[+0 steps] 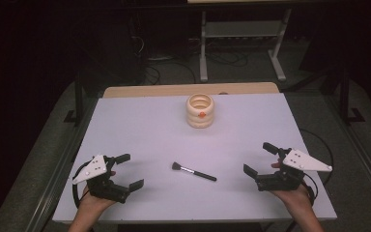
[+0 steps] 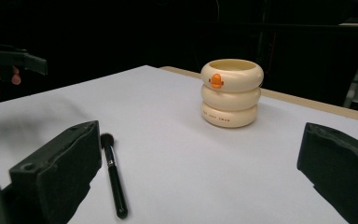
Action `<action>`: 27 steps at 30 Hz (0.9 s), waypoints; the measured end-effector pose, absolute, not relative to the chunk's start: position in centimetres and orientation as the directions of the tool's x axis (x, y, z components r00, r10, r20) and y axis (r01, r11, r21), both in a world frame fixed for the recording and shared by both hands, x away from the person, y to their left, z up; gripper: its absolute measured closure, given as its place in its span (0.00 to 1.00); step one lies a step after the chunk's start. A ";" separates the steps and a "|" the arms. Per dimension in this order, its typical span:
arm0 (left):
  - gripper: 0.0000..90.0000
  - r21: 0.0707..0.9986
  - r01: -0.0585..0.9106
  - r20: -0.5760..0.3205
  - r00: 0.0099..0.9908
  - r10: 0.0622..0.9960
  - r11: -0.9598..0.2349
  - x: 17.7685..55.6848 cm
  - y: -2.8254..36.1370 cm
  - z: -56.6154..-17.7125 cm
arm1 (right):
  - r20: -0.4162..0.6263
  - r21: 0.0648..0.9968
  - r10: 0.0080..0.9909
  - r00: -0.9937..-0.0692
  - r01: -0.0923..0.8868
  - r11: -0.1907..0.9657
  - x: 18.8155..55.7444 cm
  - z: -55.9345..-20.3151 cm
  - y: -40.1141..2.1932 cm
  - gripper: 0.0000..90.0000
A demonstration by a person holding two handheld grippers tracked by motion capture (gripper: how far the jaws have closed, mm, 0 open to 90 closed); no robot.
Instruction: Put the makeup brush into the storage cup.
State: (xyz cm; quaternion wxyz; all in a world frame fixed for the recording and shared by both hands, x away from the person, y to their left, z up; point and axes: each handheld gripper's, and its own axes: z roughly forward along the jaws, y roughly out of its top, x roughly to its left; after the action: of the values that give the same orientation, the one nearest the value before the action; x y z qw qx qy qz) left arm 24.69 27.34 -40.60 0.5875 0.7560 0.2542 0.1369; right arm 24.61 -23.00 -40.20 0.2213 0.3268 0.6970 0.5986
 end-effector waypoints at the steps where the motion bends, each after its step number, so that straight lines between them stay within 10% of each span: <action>1: 0.00 0.958 0.223 -0.090 0.833 0.545 -0.182 24.7 27.3 -40.6 | 0.085 0.979 0.718 -0.690 0.191 0.067 24.6 -40.2 -23.0 0.00; 27: 0.00 0.958 0.236 -0.108 0.825 0.555 -0.165 24.5 27.7 -40.7 | 0.072 0.980 0.671 -0.738 0.177 0.089 26.1 -39.9 -21.3 0.00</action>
State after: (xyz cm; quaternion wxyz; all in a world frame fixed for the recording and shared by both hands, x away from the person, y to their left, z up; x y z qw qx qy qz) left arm 24.50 27.71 -40.73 0.5902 0.7511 0.2633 0.1347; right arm 26.14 -21.30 -39.89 0.2045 0.2990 0.7090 0.6050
